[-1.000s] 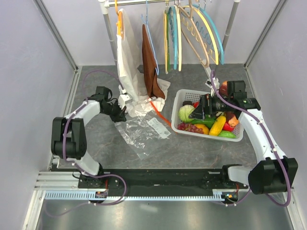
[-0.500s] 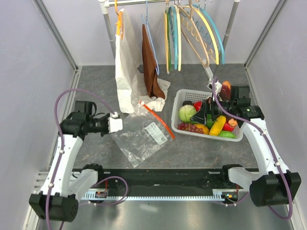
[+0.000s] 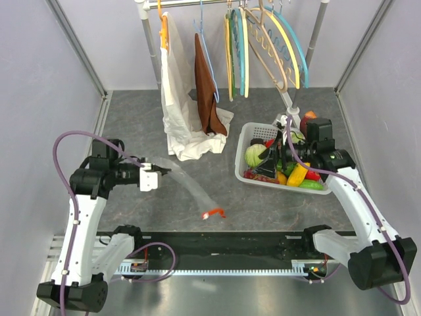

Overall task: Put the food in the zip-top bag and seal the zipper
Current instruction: Open the zipper of the food storage bag at the center of the board.

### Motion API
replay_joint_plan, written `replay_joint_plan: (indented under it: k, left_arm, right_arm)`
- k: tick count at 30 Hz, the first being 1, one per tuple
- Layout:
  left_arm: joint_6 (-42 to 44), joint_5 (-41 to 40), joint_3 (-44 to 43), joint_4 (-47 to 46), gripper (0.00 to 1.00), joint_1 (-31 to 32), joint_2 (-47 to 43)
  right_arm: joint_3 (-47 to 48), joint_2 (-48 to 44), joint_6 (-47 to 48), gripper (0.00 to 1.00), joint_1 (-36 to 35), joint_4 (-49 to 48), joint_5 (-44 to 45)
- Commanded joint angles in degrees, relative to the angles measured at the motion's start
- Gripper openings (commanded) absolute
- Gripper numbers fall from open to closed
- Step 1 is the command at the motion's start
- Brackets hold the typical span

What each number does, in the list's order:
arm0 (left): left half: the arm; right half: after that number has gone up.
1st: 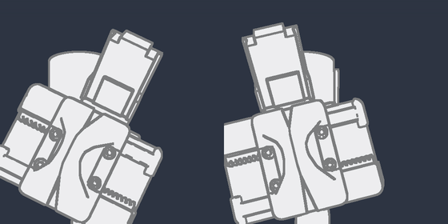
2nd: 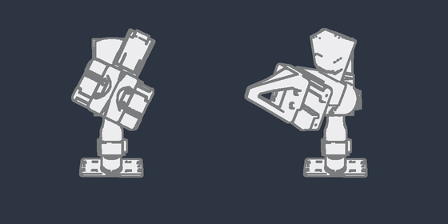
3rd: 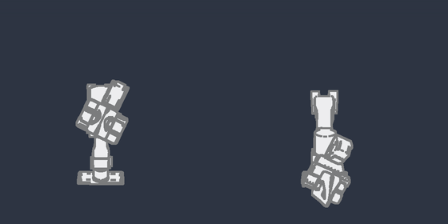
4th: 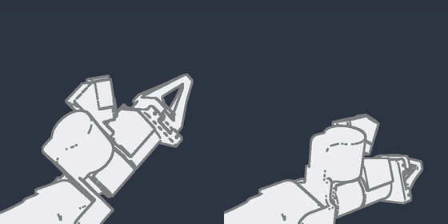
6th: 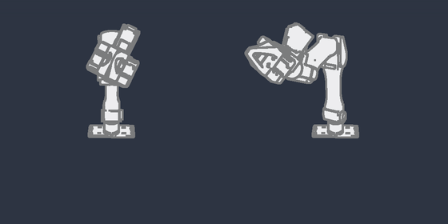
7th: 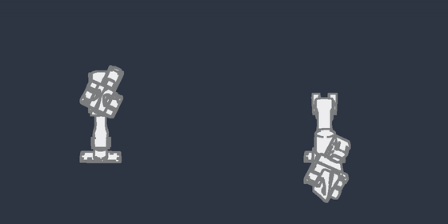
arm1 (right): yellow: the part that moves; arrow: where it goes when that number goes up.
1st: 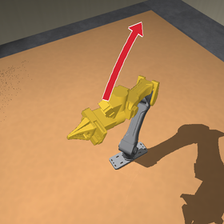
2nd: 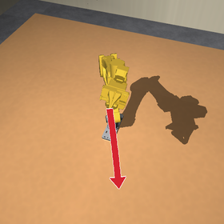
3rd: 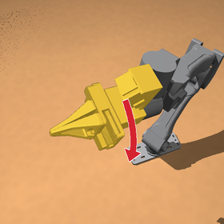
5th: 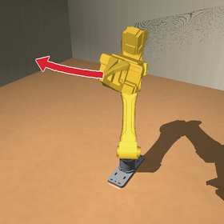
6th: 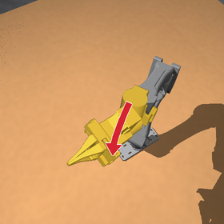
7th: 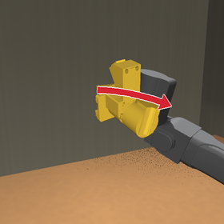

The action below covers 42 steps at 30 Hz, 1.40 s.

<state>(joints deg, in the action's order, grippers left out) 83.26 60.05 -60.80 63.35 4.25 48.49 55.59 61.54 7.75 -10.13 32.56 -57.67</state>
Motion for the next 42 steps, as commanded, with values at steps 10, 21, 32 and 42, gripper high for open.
replay_joint_plan:
  k: [10, 21, 32, 42]
  left_arm:
    - [-26.56, 9.47, -5.48, -15.17, 0.02, -0.03, 9.43]
    - [-53.37, 5.43, -8.29, -24.15, 0.02, -0.12, 18.66]
    - [-62.17, 3.31, -9.43, -26.53, 0.02, -0.21, 23.23]
    - [-62.87, 4.63, -8.99, -27.31, 0.02, -0.12, 23.93]
  right_arm:
    - [-7.07, -7.22, -1.69, 0.94, -17.63, -13.22, 10.38]
    - [-9.45, -8.81, 2.97, 0.98, -36.61, -22.18, 27.34]
    - [-6.55, -3.09, -2.83, 0.69, -43.48, -26.84, 26.03]
    - [-4.09, -0.45, -10.64, 0.00, -43.57, -29.83, 29.45]
